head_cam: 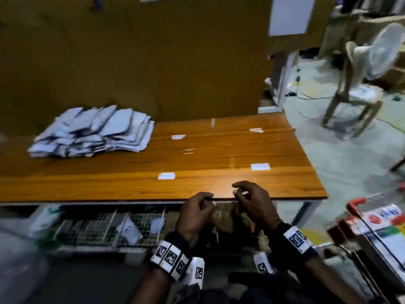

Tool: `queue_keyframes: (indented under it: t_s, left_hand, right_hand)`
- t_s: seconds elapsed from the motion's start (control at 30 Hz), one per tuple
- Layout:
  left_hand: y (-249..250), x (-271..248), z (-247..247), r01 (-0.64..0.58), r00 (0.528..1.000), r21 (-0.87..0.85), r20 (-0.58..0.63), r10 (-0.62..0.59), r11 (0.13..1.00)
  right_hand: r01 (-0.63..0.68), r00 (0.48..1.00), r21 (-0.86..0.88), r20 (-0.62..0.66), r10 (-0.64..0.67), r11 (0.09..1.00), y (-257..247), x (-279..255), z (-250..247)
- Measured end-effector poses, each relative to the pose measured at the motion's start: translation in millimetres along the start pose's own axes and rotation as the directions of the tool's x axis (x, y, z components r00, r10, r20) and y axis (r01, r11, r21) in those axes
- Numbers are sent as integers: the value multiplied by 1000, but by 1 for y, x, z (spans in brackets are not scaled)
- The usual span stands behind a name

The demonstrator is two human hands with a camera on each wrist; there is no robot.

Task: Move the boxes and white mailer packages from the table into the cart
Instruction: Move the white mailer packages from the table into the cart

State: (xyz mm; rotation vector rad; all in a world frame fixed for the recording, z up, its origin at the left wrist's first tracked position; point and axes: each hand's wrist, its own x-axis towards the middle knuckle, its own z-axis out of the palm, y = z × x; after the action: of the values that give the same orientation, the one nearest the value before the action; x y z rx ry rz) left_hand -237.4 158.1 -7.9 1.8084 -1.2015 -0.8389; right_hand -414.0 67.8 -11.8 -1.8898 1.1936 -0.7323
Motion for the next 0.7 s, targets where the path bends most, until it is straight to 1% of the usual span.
queue_keyframes:
  t_s: [0.07,0.1,0.17,0.23,0.37,0.47,0.53,0.63,0.7]
  left_hand:
    - [-22,0,-33,13,996,-16,-83,-15,1000]
    - [-30,-2,-47,29,994,-12,-104,-30,1000]
    - [-46,-2,-68,36,990,-15,-133,-37,999]
    - [-54,1,-84,68,985,-36,-158,-73,997]
    - [-73,14,-120,90,970,-44,-224,-97,995]
    - [-84,32,-146,114,960,-33,-254,-118,993]
    - [-89,48,-165,128,953,-16,-275,-128,992]
    - [-95,77,-197,143,949,13,-286,-133,990]
    - [-97,99,-217,167,935,32,-323,-148,986]
  right_hand:
    - [52,997,14,49,-52,999,-27,10,30]
    - [85,994,22,69,-87,996,-34,15,45]
    - [119,987,43,104,-123,992,-49,25,69]
    - [141,979,67,137,-149,988,-58,34,88]
    - [166,958,91,220,-182,982,-82,67,127]
    - [207,945,80,243,-220,975,-95,98,154]
    - [202,938,87,269,-218,976,-105,121,171]
    - [198,929,143,289,-232,970,-123,158,194]
    - [197,922,160,306,-238,967,-135,182,207]
